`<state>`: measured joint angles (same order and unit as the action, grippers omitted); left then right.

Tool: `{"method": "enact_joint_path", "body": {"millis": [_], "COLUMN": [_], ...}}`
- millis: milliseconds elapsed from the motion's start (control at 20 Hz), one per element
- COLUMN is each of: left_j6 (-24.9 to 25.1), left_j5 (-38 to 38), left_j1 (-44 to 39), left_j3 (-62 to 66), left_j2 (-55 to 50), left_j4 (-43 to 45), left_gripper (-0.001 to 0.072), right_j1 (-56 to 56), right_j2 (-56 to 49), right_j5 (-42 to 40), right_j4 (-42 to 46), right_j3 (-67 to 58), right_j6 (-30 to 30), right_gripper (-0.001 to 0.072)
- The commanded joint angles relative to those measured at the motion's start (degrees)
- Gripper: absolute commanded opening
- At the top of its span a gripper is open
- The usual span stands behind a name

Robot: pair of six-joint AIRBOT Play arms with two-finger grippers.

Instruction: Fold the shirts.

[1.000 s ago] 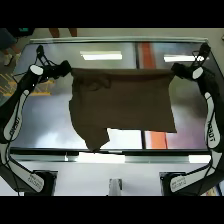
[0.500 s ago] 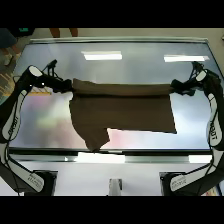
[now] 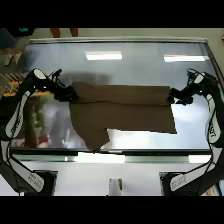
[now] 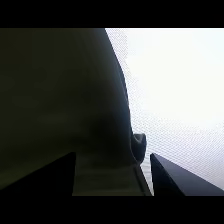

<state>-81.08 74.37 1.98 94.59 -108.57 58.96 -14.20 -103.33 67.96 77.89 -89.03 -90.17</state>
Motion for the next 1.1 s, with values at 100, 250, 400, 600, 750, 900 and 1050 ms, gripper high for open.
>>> {"method": "enact_joint_path", "body": {"millis": [100, 250, 400, 600, 750, 900, 1050], "left_j6": [-0.5, 1.7, 3.1, 6.1, 7.0, 7.0, 6.9], "left_j5": [13.3, 13.2, 4.8, -6.4, -8.7, -11.2, -12.8], "left_j1": [4.0, 5.5, 4.8, 4.0, 1.6, -1.9, -5.0], "left_j3": [-0.5, -11.1, -31.9, -50.8, -55.1, -55.3, -55.4], "left_j2": [4.5, 11.6, 21.5, 29.7, 29.2, 29.2, 29.2], "left_j4": [0.2, 0.2, -2.0, -11.3, -12.6, -13.2, -13.6], "left_gripper": [0.0547, 0.0544, 0.0544, 0.0538, 0.0536, 0.0529, 0.0529], "right_j1": [-4.4, -6.7, -6.7, -6.7, -6.7, -6.7, -6.7], "right_j2": [4.3, 6.7, 12.1, 15.0, 15.7, 15.9, 15.9], "right_j5": [10.5, 18.1, 11.9, 10.2, 10.6, 11.7, 12.9], "right_j4": [0.3, 1.2, -0.9, -1.3, -1.3, -0.2, 2.0], "right_j3": [-0.1, 4.4, 13.8, 16.0, 16.1, 16.1, 16.2], "right_j6": [1.2, 3.9, 4.1, 4.1, 4.0, 4.1, 4.1], "right_gripper": [0.0464, 0.0466, 0.0483, 0.0483, 0.0483, 0.0483, 0.0483]}}
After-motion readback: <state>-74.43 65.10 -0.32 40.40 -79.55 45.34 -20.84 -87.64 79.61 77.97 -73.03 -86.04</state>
